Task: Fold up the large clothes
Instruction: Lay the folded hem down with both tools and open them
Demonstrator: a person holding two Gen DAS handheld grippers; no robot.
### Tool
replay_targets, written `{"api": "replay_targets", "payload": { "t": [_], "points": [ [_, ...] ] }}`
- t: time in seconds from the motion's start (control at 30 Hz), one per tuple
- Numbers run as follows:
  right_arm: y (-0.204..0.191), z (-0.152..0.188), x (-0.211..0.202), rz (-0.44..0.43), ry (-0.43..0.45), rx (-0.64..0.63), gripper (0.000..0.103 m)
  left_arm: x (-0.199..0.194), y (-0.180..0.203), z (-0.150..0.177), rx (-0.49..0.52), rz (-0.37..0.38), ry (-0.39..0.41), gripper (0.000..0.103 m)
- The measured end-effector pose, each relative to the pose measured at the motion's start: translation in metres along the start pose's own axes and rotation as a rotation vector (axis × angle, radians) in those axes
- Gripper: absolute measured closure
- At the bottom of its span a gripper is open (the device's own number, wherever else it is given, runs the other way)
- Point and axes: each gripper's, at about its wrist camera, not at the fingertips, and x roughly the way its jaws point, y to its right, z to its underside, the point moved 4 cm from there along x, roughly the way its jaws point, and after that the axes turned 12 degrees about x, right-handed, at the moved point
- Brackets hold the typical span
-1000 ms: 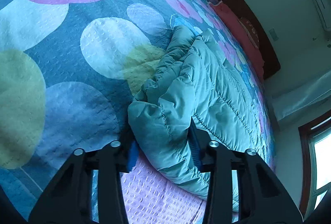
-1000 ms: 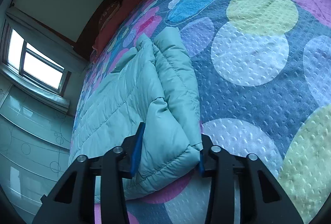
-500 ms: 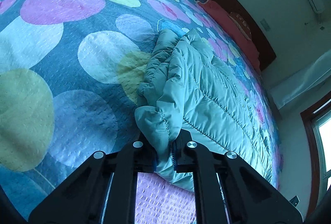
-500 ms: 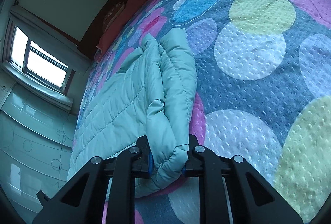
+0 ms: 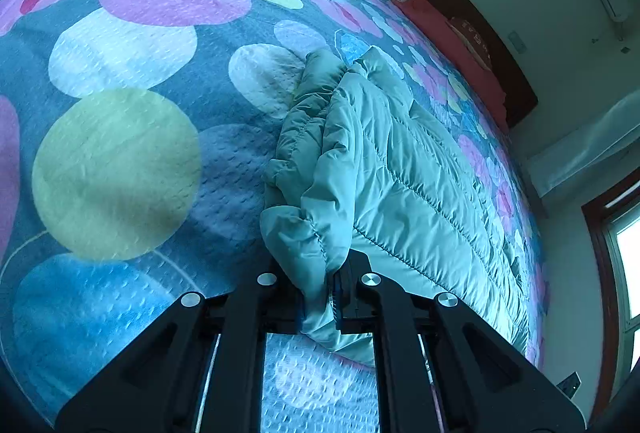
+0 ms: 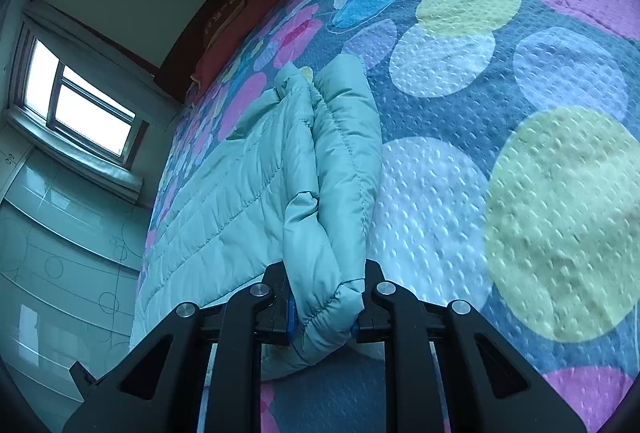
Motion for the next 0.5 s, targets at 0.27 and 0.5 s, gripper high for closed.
{"api": "replay_targets", "payload": {
  "t": [0.27, 0.5],
  "points": [
    [0.011, 0.026, -0.025, -0.009, -0.030, -0.005, 0.085, -0.031, -0.018, 0.027, -0.017, 0.001, -0.015, 0.094],
    [0.026, 0.053, -0.051, -0.013, -0.064, -0.009, 0.085, -0.061, -0.034, 0.053, -0.021, -0.001, -0.026, 0.094]
  ]
}}
